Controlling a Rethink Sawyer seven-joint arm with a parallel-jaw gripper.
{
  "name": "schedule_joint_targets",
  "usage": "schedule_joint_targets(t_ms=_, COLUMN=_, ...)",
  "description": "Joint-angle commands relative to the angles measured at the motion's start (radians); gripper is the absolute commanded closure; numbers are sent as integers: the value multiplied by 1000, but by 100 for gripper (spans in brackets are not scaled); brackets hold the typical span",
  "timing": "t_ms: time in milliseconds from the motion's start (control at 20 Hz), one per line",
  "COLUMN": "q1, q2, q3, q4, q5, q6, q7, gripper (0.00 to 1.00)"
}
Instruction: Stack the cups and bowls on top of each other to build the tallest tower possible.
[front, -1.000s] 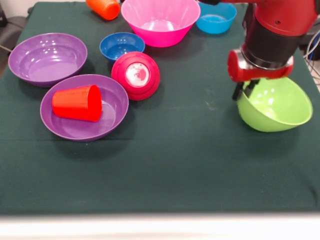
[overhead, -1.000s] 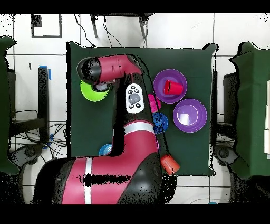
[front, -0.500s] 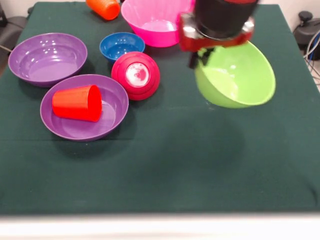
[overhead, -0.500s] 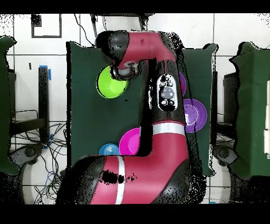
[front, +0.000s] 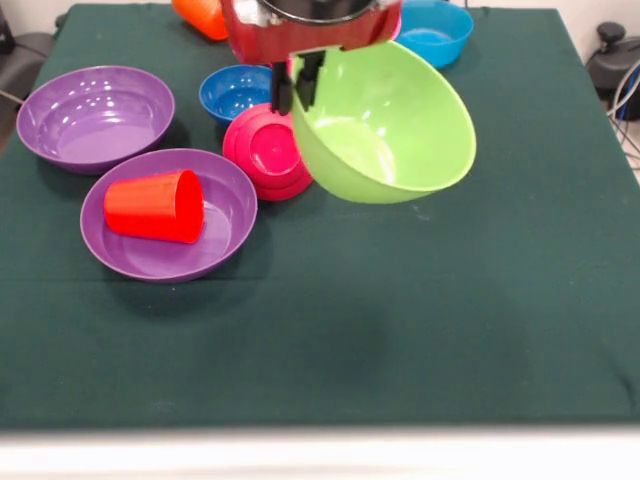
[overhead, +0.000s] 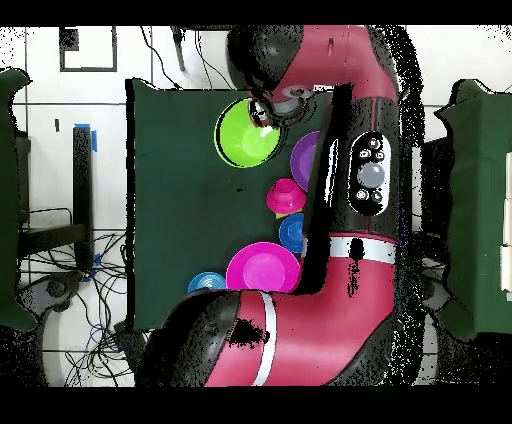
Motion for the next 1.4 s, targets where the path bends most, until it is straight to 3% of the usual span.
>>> schedule_joint_targets(t_ms=50, q1=21, q2=-11, q3=48, q4=68, q5=-25, q6=154, q7=-213, gripper=100)
schedule_joint_targets(t_ms=200, q1=41, q2=-143, q3=-12, q4=331, q5=29, q6=-3, q7=-50, gripper=100)
schedule_joint_targets(t_ms=450, q1=53, q2=-284, q3=-46, q4=639, q5=64, q6=-249, q7=61, gripper=100)
schedule_joint_targets(t_ms=800, q1=-6, q2=-456, q3=-69, q4=1001, q5=47, q6=-508, q7=-18, gripper=100)
schedule_joint_targets(t_ms=1050, q1=-65, q2=-470, q3=-60, q4=1137, q5=-14, q6=-709, q7=-45, gripper=100)
schedule_joint_targets(t_ms=1400, q1=-112, q2=-443, q3=-57, q4=1168, q5=-58, q6=-768, q7=-53, gripper=100)
